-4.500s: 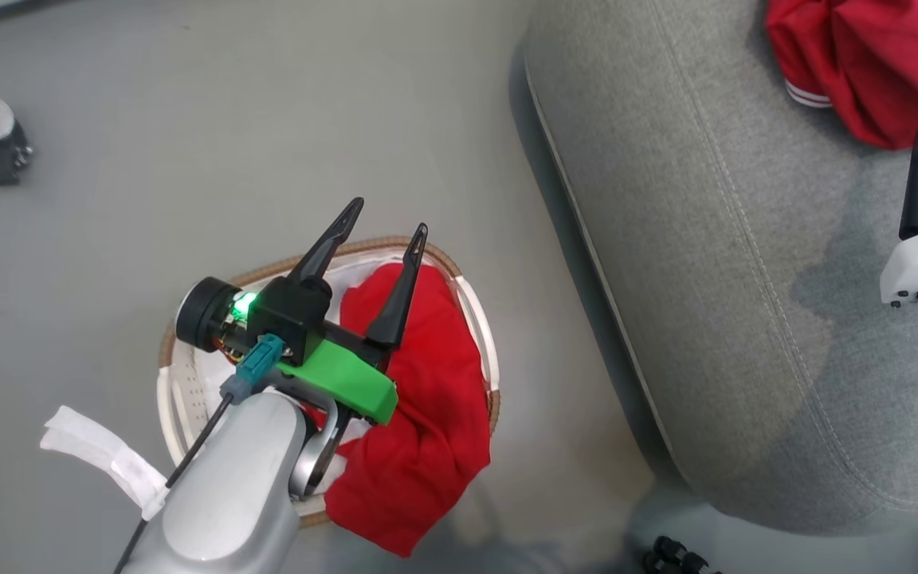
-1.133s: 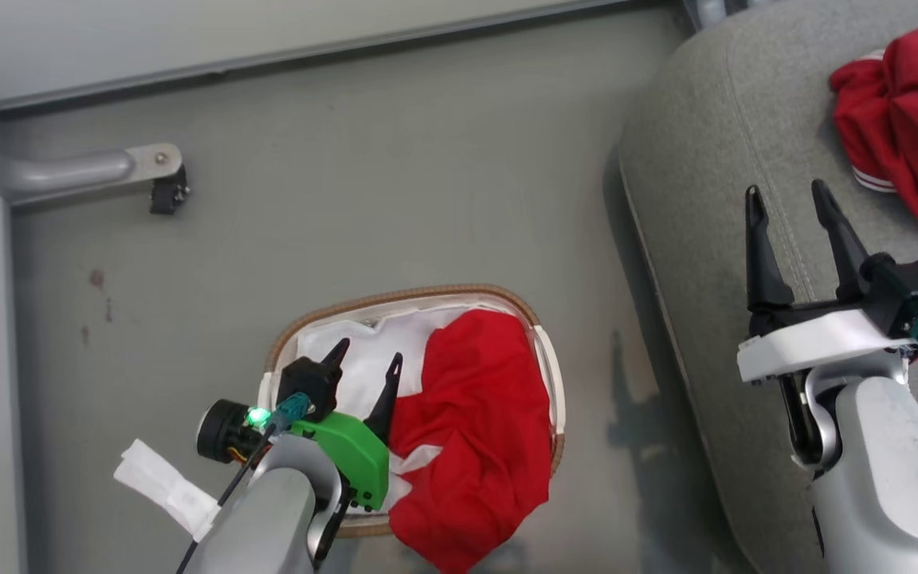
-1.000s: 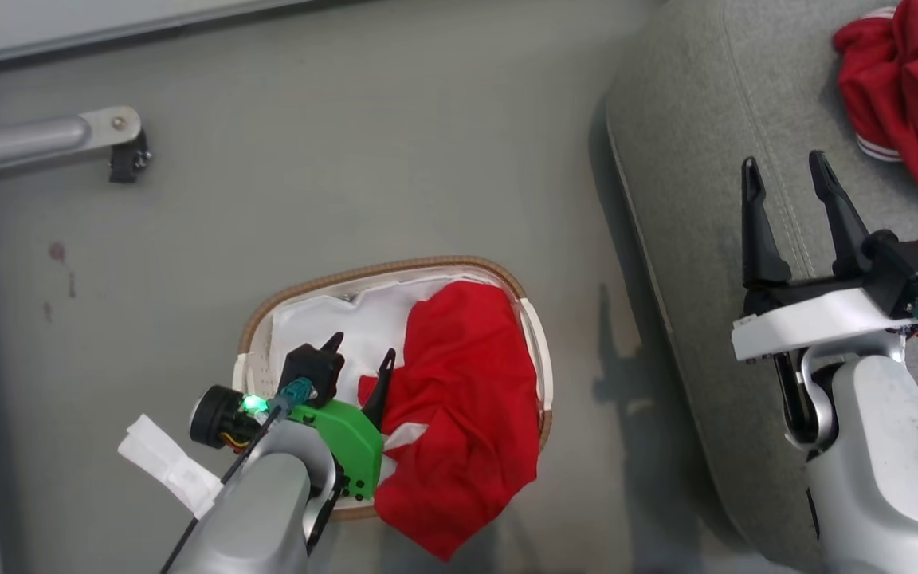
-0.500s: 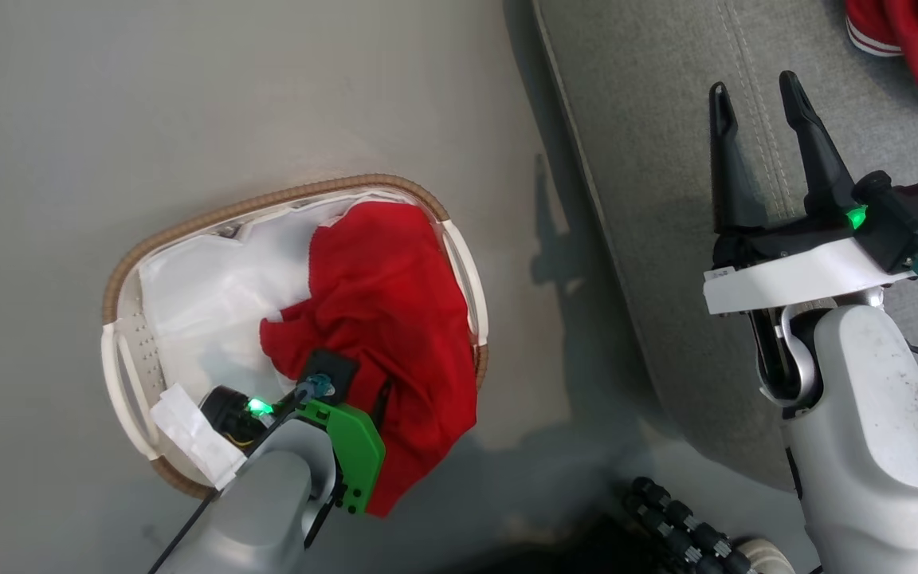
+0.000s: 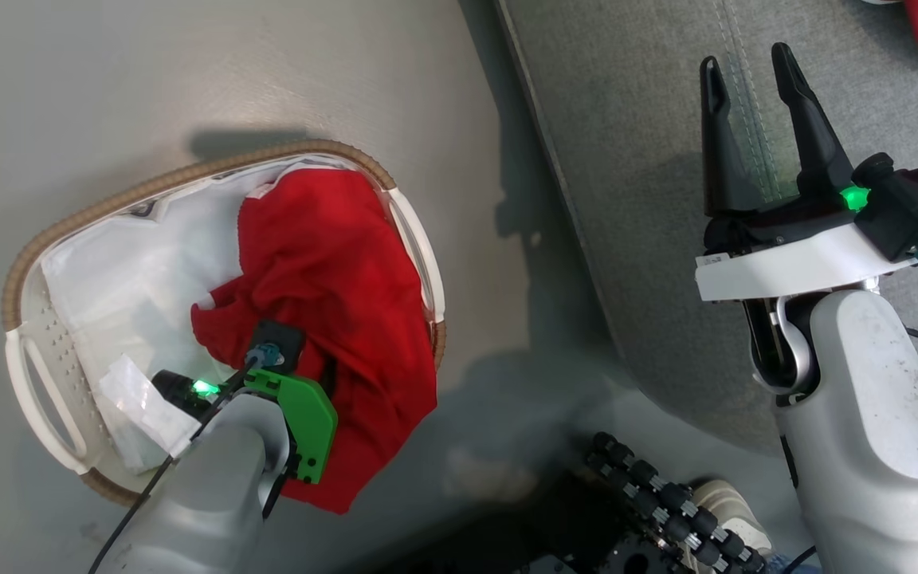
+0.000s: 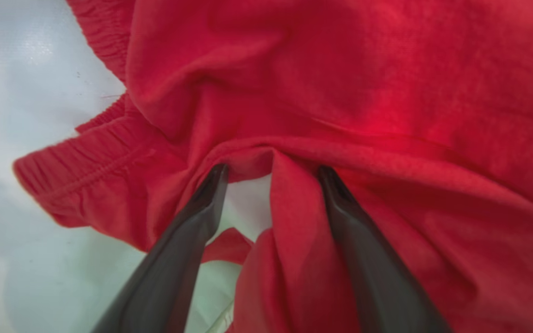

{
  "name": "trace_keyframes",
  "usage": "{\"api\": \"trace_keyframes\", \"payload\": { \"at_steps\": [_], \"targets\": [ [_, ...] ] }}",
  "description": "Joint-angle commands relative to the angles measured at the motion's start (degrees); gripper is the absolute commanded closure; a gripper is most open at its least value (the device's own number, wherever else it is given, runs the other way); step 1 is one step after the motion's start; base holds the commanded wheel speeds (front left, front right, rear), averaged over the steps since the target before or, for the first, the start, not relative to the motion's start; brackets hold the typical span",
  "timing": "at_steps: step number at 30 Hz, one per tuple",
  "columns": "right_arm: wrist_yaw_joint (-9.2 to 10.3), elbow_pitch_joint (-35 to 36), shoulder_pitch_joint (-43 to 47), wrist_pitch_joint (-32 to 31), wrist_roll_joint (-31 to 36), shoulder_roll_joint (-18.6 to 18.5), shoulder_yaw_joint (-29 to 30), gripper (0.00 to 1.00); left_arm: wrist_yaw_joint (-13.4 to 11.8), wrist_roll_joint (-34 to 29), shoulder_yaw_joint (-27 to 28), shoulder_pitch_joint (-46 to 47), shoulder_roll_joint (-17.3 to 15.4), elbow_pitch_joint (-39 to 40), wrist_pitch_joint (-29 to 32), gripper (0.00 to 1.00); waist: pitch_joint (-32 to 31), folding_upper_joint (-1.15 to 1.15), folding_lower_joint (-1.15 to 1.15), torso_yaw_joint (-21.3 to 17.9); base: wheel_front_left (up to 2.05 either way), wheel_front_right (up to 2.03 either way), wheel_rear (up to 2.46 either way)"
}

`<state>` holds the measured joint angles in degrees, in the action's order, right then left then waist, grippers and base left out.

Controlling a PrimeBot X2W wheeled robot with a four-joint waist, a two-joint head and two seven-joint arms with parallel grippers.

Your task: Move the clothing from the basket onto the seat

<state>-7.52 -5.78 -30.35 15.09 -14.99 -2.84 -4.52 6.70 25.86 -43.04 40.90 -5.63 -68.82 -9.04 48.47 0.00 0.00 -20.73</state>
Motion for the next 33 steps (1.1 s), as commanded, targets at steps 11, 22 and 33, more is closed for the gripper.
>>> {"api": "trace_keyframes", "payload": {
  "at_steps": [11,22,33],
  "targets": [
    [0.06,0.8,-1.5,0.1,-0.4,-0.1,-0.4,0.0,0.8,2.2,-1.2,2.7,0.6,-1.6,2.0,1.0,1.3,0.0,0.0,-0.7,0.0,0.0,0.0],
    [0.06,-0.6,-0.2,0.1,2.1,-0.1,1.1,0.0,0.8,3.9,-2.1,2.5,1.4,-0.1,-3.4,1.0,-3.9,0.0,0.0,2.7,0.0,0.0,0.0],
    [0.06,-3.1,3.4,0.1,6.9,-0.2,3.5,0.0,0.8,3.7,-2.5,-0.1,1.9,6.3,-6.1,1.0,-15.5,0.0,0.0,9.4,0.0,0.0,0.0]
  ]
}}
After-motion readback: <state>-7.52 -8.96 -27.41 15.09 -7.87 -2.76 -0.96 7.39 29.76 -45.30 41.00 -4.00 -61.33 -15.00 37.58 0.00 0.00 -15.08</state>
